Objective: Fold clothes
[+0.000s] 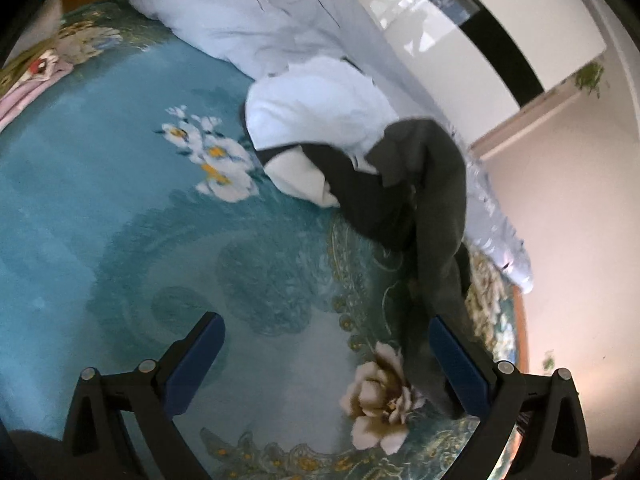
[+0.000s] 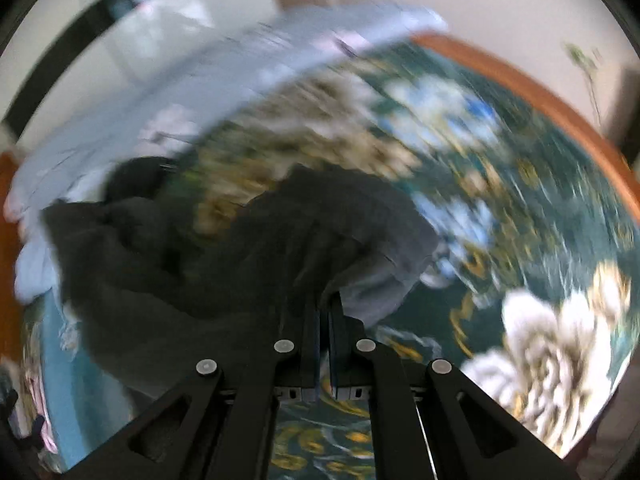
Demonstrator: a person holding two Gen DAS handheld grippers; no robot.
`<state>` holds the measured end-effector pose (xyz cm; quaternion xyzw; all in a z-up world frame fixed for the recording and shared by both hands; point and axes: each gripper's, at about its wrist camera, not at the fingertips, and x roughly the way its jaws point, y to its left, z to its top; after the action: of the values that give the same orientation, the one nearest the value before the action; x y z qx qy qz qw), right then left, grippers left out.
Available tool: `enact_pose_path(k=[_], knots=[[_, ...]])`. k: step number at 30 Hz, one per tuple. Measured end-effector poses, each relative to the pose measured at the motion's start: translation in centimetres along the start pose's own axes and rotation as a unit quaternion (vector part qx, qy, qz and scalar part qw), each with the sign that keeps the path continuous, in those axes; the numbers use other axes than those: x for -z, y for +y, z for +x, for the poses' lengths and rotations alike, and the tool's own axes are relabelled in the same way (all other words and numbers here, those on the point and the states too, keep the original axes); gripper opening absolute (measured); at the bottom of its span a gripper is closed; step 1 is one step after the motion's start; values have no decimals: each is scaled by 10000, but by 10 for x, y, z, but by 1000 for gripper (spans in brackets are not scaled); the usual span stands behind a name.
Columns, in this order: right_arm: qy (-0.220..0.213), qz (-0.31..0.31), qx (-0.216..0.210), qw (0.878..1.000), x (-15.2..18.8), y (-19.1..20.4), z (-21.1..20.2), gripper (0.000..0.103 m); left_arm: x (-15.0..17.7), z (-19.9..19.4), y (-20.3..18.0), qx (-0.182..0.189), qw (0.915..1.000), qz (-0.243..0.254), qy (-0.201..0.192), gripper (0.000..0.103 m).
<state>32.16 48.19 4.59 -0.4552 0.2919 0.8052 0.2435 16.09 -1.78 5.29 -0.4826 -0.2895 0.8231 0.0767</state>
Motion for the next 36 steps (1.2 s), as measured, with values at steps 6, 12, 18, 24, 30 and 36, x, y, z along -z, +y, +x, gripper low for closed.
enact_pose_path(k=[6,12,18,24,30,36], knots=[[5,-102,546,9985,-1,-3,-30,29,4,22,12,-136,9996,-154,192,103],[-607,-1063,-167,9923,-3,80,-38,31,4,26,20,9,9988,-474,92,103],[403,-2228,-1883,9557,-2,226,54,41,5,18,26,-345,9983,-453,-90,103],[590,-2057,-1454,9659,-25,277,110,45,7,7,35,-246,9973,-655,-218,103],[776,-1953,-1423,9673,-14,277,101,6,6,0,39,-99,9965,-766,-316,103],[95,-2620,-2178,9401,33,274,10,6,5,-16,41,340,9940,-871,-564,103]])
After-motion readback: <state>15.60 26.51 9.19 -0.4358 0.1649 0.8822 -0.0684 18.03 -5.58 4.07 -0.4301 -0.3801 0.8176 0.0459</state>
